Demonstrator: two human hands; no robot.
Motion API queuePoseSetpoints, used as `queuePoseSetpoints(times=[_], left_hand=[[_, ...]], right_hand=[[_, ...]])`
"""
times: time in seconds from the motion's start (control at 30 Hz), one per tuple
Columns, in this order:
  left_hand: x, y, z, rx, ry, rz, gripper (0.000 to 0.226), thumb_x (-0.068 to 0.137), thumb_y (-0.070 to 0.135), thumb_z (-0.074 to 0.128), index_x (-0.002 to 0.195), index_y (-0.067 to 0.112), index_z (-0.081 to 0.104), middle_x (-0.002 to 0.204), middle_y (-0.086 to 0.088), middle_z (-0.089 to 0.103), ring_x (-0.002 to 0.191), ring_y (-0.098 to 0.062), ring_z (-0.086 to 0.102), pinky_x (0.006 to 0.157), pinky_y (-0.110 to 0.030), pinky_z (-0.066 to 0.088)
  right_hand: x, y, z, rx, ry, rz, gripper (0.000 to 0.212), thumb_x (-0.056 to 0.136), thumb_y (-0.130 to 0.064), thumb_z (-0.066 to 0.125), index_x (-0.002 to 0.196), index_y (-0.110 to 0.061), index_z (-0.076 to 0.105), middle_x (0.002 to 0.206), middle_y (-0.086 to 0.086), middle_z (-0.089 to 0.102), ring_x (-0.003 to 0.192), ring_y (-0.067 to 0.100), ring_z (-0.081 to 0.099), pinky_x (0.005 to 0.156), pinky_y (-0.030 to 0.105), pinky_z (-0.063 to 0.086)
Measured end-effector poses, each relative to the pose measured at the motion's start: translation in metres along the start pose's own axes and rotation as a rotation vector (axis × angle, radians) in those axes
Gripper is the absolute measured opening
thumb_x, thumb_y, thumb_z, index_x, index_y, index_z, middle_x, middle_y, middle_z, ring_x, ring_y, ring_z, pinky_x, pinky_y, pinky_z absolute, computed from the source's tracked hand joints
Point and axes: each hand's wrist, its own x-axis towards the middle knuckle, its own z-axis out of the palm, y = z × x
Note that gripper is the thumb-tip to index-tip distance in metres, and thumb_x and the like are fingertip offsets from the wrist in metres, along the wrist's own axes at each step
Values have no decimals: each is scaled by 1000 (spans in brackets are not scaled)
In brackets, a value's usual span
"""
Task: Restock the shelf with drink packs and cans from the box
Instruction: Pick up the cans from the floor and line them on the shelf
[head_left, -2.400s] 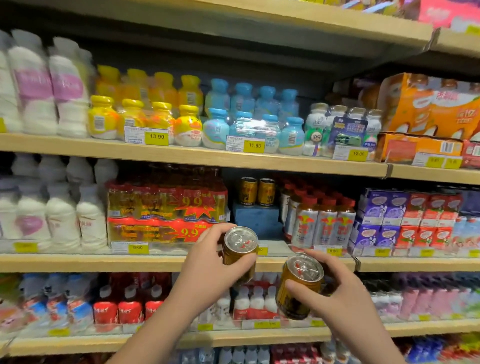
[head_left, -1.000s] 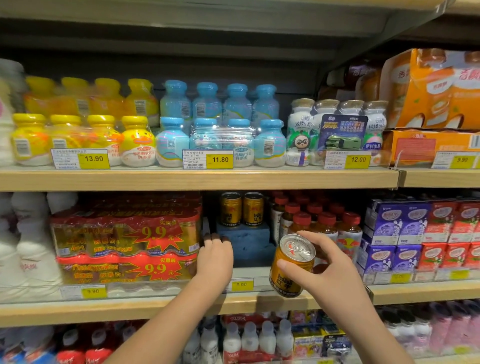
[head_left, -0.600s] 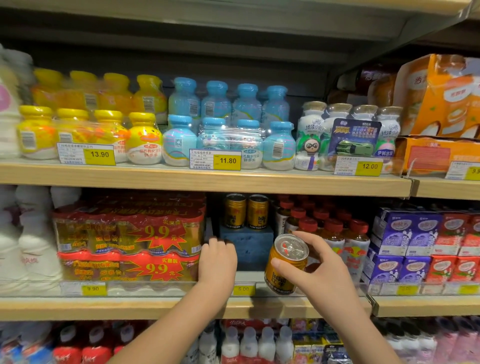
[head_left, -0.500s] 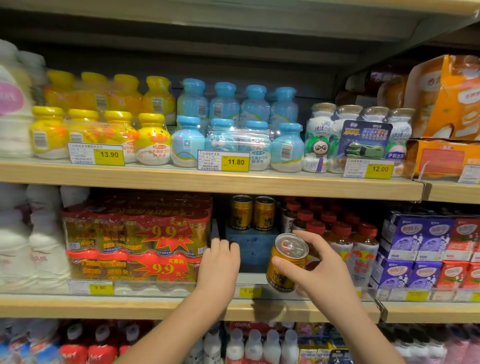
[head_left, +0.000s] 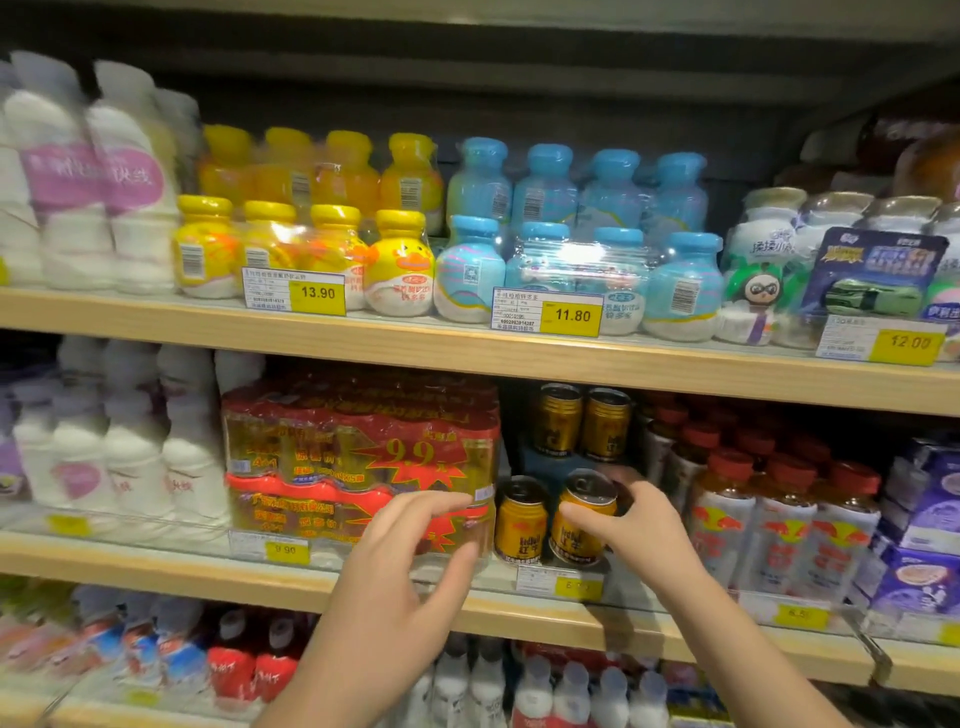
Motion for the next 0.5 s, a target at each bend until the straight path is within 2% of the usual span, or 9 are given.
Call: queuePoseSetpoints(times=[0.07, 0.13, 0.2, 0.27, 0.33, 0.37, 0.43, 0.5], left_hand=[[-12, -2, -11, -20, 43, -22, 30, 91, 50, 58, 121, 55, 58, 131, 35, 52, 124, 11, 48, 89, -1, 37], [-21, -4, -21, -26, 77, -48, 34, 88, 51, 57, 122, 56, 57, 130, 32, 54, 122, 9, 51, 86, 0, 38], [-27, -7, -30, -31, 100, -66, 35, 88, 45, 61, 122, 55, 57, 128, 29, 57, 119, 6, 55, 88, -2, 41], [-31, -10, -36, -19, 115, -79, 36, 87, 42, 62, 121, 54, 58, 126, 28, 59, 117, 5, 57, 89, -4, 43], [-35, -13, -39, -23, 120, -93, 37, 87, 40, 63, 121, 54, 60, 126, 29, 58, 115, 5, 58, 87, -4, 44], [-37, -14, -40, -29, 110, -106, 36, 88, 37, 65, 119, 54, 61, 126, 31, 57, 114, 7, 59, 86, -3, 44], [-42, -17, -39, -27, 87, -127, 35, 90, 27, 70, 114, 52, 67, 127, 35, 55, 113, 9, 59, 85, -1, 42], [-47, -20, -37, -29, 80, -137, 38, 89, 21, 73, 113, 50, 67, 126, 35, 56, 110, 8, 61, 85, 0, 42]], right_hand=[[7, 9, 7, -3, -30, 25, 30, 70, -47, 91, 83, -34, 67, 70, -24, 72, 72, -11, 67, 63, 19, 52], [10, 13, 12, -6, -52, 21, 30, 71, -44, 91, 87, -40, 66, 72, -26, 72, 72, -11, 67, 60, 16, 50], [12, 16, 15, 3, -60, 35, 34, 71, -45, 91, 96, -39, 68, 81, -21, 74, 76, -5, 69, 61, 16, 49], [15, 18, 18, 9, -70, 55, 41, 72, -45, 91, 105, -34, 71, 89, -13, 77, 84, 3, 71, 66, 23, 55], [17, 17, 21, 2, -78, 90, 41, 72, -46, 90, 105, -29, 73, 90, -6, 79, 86, 11, 74, 72, 33, 61], [17, 16, 22, -1, -80, 99, 42, 72, -47, 90, 105, -27, 74, 90, -5, 79, 85, 12, 73, 71, 34, 61], [16, 16, 23, 5, -78, 92, 45, 73, -48, 89, 110, -30, 71, 92, -9, 77, 87, 9, 72, 66, 26, 56], [14, 16, 24, 8, -85, 84, 50, 73, -49, 88, 115, -32, 69, 96, -11, 77, 91, 9, 72, 69, 24, 55]])
